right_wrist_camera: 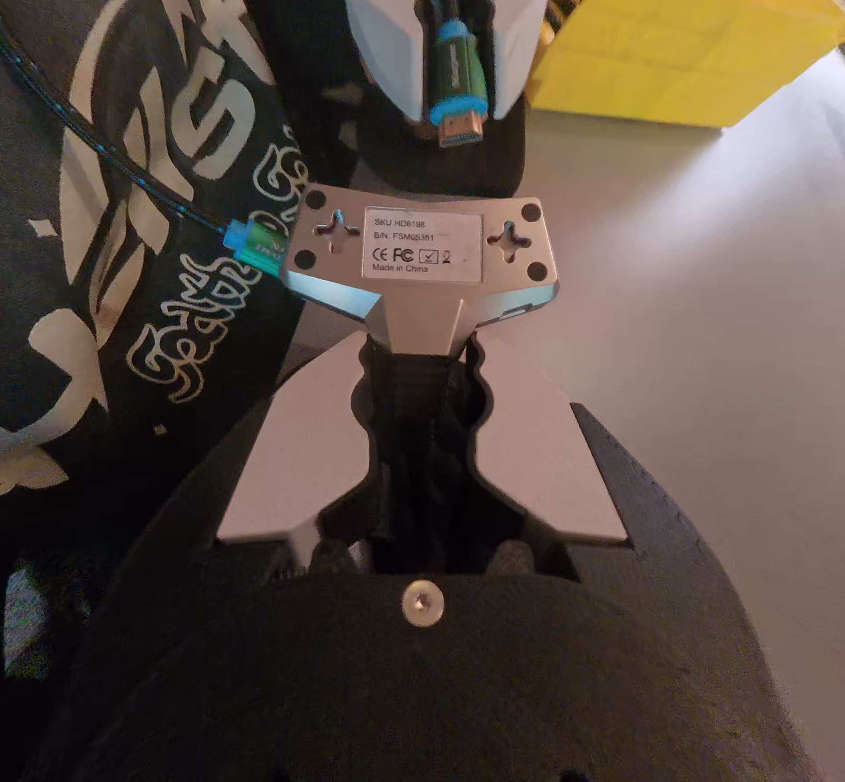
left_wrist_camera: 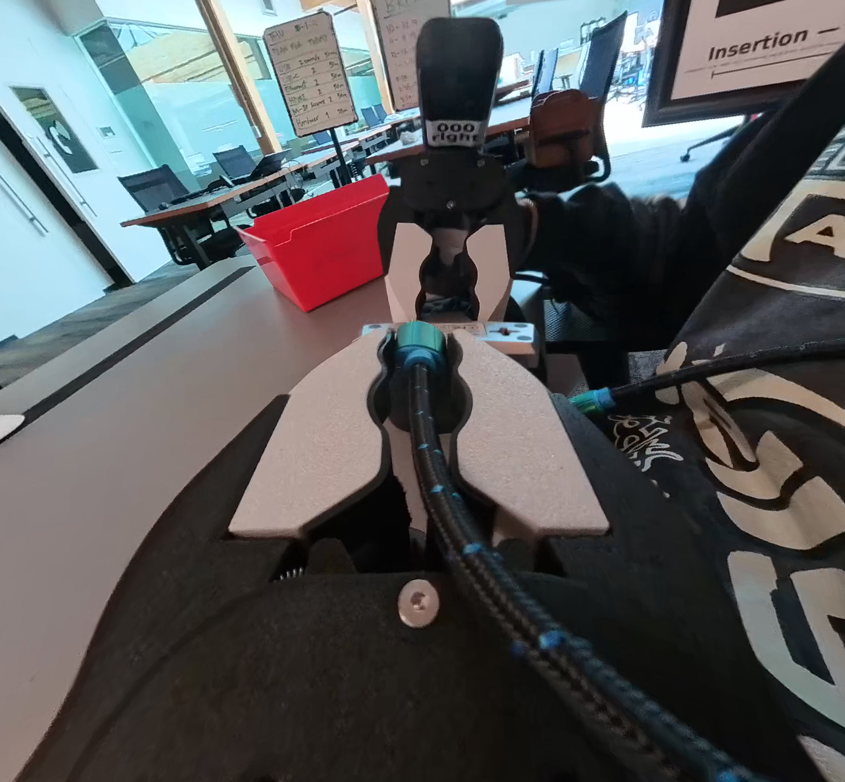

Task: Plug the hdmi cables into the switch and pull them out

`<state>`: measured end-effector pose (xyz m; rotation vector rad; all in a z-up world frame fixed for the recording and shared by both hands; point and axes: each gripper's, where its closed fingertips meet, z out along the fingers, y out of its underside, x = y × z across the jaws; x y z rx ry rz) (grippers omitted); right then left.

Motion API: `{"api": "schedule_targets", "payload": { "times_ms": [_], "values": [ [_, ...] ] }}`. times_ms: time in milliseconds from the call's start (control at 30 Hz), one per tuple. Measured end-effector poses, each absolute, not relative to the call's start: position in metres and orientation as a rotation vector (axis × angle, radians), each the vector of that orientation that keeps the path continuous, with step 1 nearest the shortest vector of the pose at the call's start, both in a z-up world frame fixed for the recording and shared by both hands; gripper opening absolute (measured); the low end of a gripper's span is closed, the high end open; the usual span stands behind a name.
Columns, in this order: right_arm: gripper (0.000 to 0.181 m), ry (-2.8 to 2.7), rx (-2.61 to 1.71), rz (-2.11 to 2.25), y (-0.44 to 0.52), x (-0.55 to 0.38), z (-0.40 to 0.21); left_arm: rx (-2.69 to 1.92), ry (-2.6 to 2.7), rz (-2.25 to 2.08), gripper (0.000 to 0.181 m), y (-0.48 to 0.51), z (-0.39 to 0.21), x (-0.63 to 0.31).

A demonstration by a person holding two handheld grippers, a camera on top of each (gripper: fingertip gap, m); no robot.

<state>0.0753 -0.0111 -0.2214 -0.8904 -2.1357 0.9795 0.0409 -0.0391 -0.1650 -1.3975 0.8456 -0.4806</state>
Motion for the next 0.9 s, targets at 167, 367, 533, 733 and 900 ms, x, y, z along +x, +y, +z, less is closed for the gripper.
{"api": "schedule_targets", "payload": {
  "times_ms": [167,367,533,733,900],
  "values": [
    [0.039,-2.092,-0.795,0.974,-0.019,0.076,-0.22,-1.479,0.818,-0.481,0.021,-0.031,-0.173,0.037],
    [0.039,-2.054,-0.761,1.013,-0.02,0.079,-0.217,-1.484,0.826,-0.497,0.021,-0.032,-0.175,0.038],
    [0.039,-2.073,-0.757,0.994,-0.022,0.078,-0.221,-1.465,0.855,-0.483,0.021,-0.035,-0.176,0.041],
    [0.039,-2.061,-0.75,1.005,-0.022,0.078,-0.219,-1.463,0.856,-0.465,0.021,-0.034,-0.176,0.042],
    [0.04,-2.045,-0.751,0.995,-0.02,0.077,-0.219,-1.484,0.83,-0.488,0.021,-0.032,-0.176,0.041]
  ]
}}
